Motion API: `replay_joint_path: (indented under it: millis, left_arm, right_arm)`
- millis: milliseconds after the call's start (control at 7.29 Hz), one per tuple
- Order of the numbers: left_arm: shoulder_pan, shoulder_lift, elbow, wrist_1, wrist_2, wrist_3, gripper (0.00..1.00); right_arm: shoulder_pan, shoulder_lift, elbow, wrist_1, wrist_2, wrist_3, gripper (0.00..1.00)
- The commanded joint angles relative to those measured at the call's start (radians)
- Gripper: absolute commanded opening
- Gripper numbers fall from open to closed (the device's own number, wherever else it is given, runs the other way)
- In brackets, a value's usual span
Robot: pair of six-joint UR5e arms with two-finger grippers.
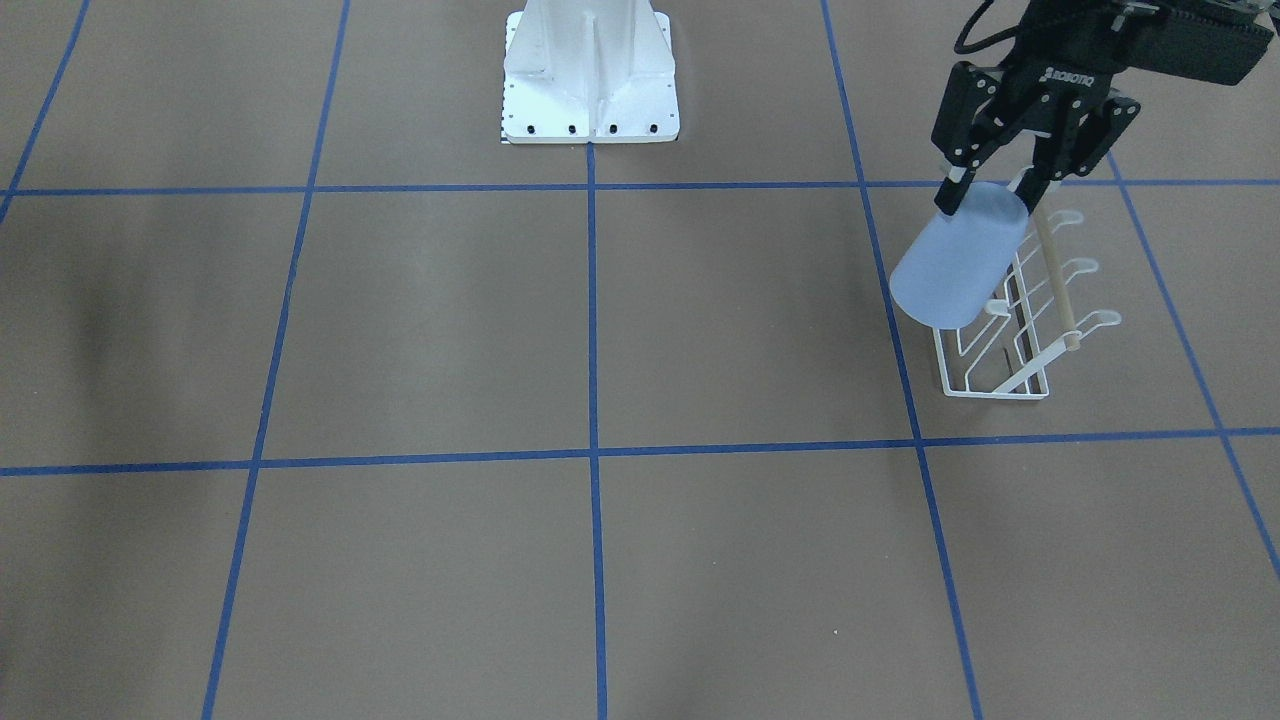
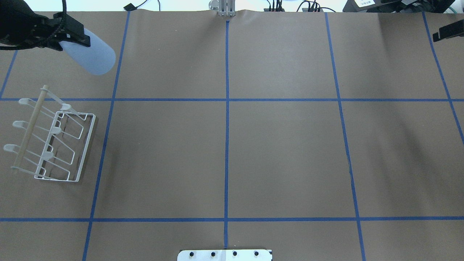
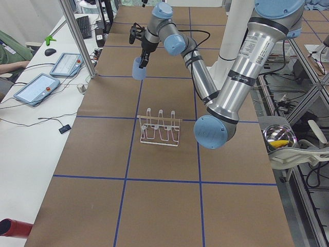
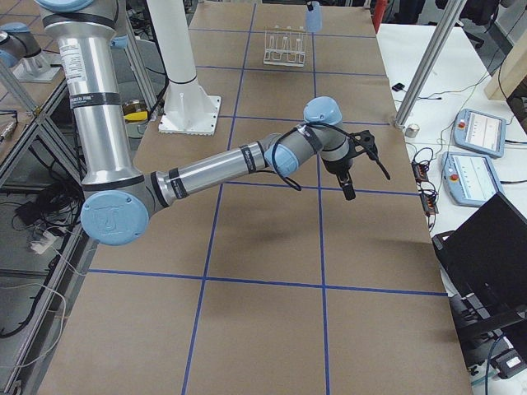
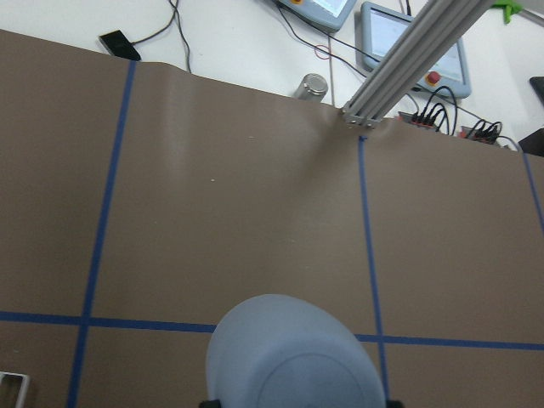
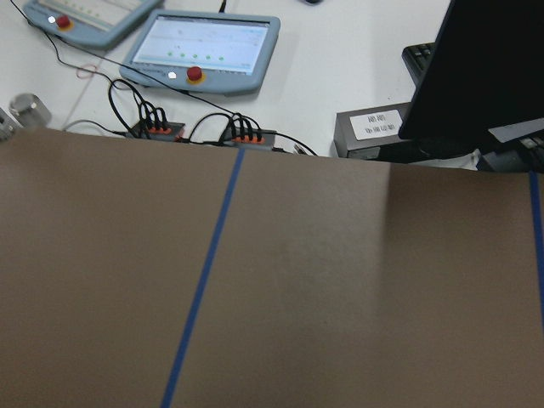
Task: Hang cup on cup holder
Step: 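Carry the cup with the left gripper above the white wire rack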
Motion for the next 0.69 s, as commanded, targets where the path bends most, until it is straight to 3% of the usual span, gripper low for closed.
replay_joint_path:
  millis: [0, 275, 549]
  left_arm:
    - [-0.031, 0.001, 0.015, 0.147, -0.002, 0.17, 0.0]
    - [-0.028, 0.056, 0.022, 0.173, -0.008, 0.2, 0.0]
    - [-0.022, 0.078, 0.042, 0.169, -0.009, 0.208, 0.0]
  right_arm:
    - [0.008, -0.052, 0.01, -0.194, 0.064, -0.151, 1.0]
    - [0.021, -0.06, 0.019, -0.322, 0.082, -0.221, 1.0]
    - [0.024, -0.064, 0.025, -0.327, 0.096, -0.221, 1.0]
